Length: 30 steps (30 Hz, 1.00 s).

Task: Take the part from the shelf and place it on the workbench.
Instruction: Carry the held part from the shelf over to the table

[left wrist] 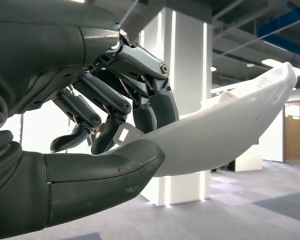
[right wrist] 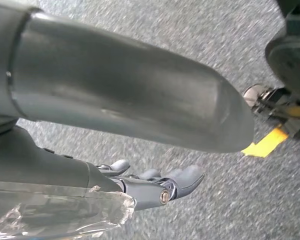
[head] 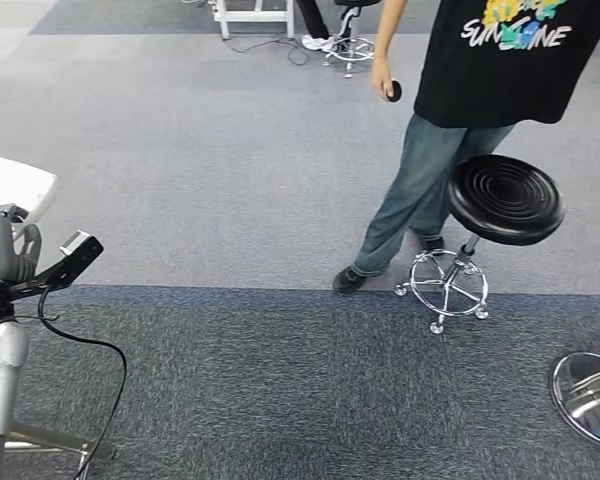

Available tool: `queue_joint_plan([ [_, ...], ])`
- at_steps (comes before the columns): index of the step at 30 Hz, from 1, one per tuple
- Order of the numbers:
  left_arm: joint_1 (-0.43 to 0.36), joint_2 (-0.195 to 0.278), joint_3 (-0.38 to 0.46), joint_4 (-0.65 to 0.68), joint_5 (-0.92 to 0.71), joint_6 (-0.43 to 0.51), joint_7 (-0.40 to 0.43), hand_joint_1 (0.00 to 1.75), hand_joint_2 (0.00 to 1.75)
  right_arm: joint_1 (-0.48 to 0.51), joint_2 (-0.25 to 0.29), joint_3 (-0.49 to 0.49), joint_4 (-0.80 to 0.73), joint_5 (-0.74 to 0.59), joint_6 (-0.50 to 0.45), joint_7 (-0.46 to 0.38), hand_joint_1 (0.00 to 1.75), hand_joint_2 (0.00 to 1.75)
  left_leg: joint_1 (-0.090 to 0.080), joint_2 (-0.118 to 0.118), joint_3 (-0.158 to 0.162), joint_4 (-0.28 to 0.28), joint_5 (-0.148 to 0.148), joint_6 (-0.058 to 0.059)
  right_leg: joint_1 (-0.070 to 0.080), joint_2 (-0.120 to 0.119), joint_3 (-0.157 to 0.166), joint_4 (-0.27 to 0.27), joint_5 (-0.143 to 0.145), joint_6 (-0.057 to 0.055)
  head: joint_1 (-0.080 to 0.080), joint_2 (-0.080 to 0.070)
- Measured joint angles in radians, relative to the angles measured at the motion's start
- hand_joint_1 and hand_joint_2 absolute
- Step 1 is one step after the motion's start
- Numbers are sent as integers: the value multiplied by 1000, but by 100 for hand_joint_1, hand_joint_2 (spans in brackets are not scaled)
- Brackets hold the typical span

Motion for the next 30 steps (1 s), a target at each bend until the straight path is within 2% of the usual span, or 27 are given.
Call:
queue_joint_plan([
  [1,-2,2,-1,1,0,0,0,175,175,1,-1,0,0,0,2,1,0,0,-1,23,-7,15,-12,-4,-1,-14,3,-7,5,-5,-2,0],
  [3,-9,5,-2,4,0,0,0,175,175,2,-1,0,1,0,2,4,0,0,-2,86,-44,98,-65,-12,-1,-42,6,-16,9,-12,-7,0],
  [4,-11,6,-3,7,0,0,-1,175,175,3,-1,-1,2,0,1,6,0,0,0,102,-72,160,-98,-17,-1,-56,6,-16,9,-14,-9,0],
  [5,-11,6,-4,10,1,0,-1,175,175,2,-1,-1,3,0,-2,9,0,0,2,108,-97,217,-121,-22,-1,-71,6,-16,8,-15,-9,0],
  [6,-9,6,-5,14,2,0,-2,175,175,1,-1,-2,6,0,-5,11,0,0,5,110,-112,252,-129,-26,-1,-85,6,-16,7,-15,-9,0],
  [7,-7,6,-5,18,2,0,-3,175,175,0,-1,-2,10,0,-8,13,0,0,7,113,-109,250,-118,-29,-1,-98,6,-16,5,-14,-9,0],
  [8,-6,6,-5,20,3,1,-3,175,175,-2,-1,-2,14,0,-11,14,0,0,9,120,-87,210,-90,-31,-1,-111,7,-15,3,-12,-9,0],
  [10,-9,8,-5,23,4,2,-3,175,175,-6,-1,-2,22,-2,-17,17,0,0,6,163,-12,75,-33,-30,3,-135,12,-14,-2,-5,-10,0],
  [11,-11,8,-6,23,5,2,-4,175,175,-9,-1,-2,26,-6,-24,21,0,0,3,182,15,23,-19,-25,6,-145,15,-13,-6,0,-9,0],
  [12,-13,10,-6,24,6,3,-4,175,175,-12,-1,-3,32,-13,-33,30,0,0,-1,194,29,-5,-16,-18,9,-156,17,-12,-9,5,-8,0],
  [13,-13,12,-5,25,8,3,-6,175,175,-18,0,-4,39,-24,-45,42,0,0,-5,192,31,-12,-20,-10,10,-166,19,-12,-11,10,-7,0],
  [14,-13,15,-4,26,9,4,-7,175,175,-24,0,-4,48,-37,-58,56,0,0,-5,178,29,-13,-18,-1,10,-177,22,-13,-14,15,-5,0],
  [15,-12,18,-3,27,10,4,-10,175,175,-31,0,-4,55,-52,-70,71,0,0,-4,167,30,-16,-16,6,8,-175,23,-11,-19,21,-4,0],
  [17,-15,20,-1,28,10,6,-13,175,175,-43,0,-5,71,-84,-93,96,0,0,0,146,32,-20,-12,19,2,-129,3,36,-52,31,-1,0],
  [18,-16,20,-1,28,11,7,-14,175,175,-48,0,-7,80,-101,-104,109,0,0,1,135,32,-21,-11,24,0,-97,-23,92,-82,34,2,0],
  [19,-16,20,-1,28,11,7,-14,175,175,-52,0,-10,90,-119,-113,121,0,0,1,123,31,-21,-11,27,-2,-76,-59,165,-115,34,4,0],
  [20,-14,19,-1,28,11,7,-14,175,175,-55,0,-13,100,-134,-121,132,0,0,0,109,31,-21,-11,29,-3,-67,-97,236,-141,34,6,0],
  [21,-11,18,-2,28,11,7,-14,175,175,-58,0,-15,109,-145,-126,140,0,0,-2,95,31,-20,-11,29,-3,-64,-124,282,-150,34,7,0],
  [22,-8,18,-2,28,11,7,-14,175,175,-61,0,-17,117,-152,-130,144,0,0,-2,80,31,-20,-11,29,-2,-62,-135,291,-139,32,7,0],
  [23,-6,18,-2,28,11,7,-14,175,175,-64,0,-18,122,-157,-132,146,0,0,-3,66,32,-20,-11,29,-2,-58,-124,256,-107,28,8,0],
  [24,-6,18,-2,28,11,7,-14,175,175,-67,0,-19,127,-159,-133,147,0,0,-3,52,34,-20,-11,29,-3,-47,-97,189,-65,24,8,0],
  [26,-7,18,-2,28,11,7,-14,175,175,-70,0,-22,133,-161,-134,147,0,0,-3,24,33,-18,-11,24,-5,-2,-34,55,-8,15,7,0],
  [27,-6,18,-2,28,11,7,-14,175,175,-70,0,-24,136,-162,-134,148,0,0,-2,11,31,-17,-10,19,-6,13,-14,16,2,12,7,0],
  [28,-5,18,-2,28,11,7,-14,175,175,-71,0,-25,139,-162,-134,148,0,0,0,-1,27,-17,-8,13,-6,18,-5,2,0,10,7,0],
  [30,-1,21,-1,28,11,8,-14,175,175,-75,0,-26,142,-162,-135,148,0,0,5,-18,20,-16,-6,0,-5,-4,1,-6,4,4,7,0],
])
